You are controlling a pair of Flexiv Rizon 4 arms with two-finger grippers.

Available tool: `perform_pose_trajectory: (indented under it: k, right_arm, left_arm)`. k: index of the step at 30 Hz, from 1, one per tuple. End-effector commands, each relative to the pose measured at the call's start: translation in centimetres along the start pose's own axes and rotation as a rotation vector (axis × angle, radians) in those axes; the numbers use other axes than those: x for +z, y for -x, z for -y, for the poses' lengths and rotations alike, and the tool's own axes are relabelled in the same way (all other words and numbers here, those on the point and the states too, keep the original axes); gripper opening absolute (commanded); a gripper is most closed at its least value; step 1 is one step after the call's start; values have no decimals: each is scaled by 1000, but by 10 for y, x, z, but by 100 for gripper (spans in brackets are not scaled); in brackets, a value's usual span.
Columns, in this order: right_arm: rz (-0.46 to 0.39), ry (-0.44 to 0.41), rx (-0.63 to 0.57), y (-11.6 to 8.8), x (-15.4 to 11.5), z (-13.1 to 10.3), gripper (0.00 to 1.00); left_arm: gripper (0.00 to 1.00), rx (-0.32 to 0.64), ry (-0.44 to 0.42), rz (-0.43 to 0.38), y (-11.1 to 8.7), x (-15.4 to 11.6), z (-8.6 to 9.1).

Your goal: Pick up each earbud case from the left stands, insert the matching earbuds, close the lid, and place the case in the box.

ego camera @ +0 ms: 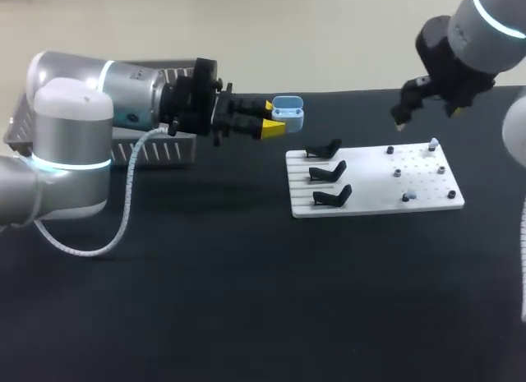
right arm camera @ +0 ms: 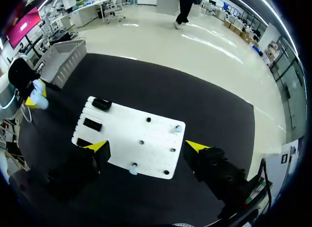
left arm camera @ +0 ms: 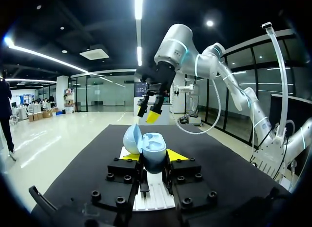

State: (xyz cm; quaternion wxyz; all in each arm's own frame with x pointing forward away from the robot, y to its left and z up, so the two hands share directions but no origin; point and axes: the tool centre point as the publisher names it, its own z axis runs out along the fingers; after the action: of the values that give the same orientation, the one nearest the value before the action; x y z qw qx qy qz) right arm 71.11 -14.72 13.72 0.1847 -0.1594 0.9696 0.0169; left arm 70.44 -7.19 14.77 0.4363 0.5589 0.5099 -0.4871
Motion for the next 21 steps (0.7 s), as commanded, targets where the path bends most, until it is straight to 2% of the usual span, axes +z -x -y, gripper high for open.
perform_pose_trajectory:
  k: [1,6,12,21]
  right_arm:
    - [-113,-22,-19,8,17,12,100]
    - [-157,-57,-9,4,35,28,100]
    - [-169,-59,3,-1,47,34,100]
    - [-169,-59,3,-1,47,34,100]
  left_arm:
    - [0,3,6,3,-1,0,2]
    - [0,3,6,3,-1,0,2]
    - [0,3,6,3,-1,0,2]
    - [0,3,6,3,-1,0,2]
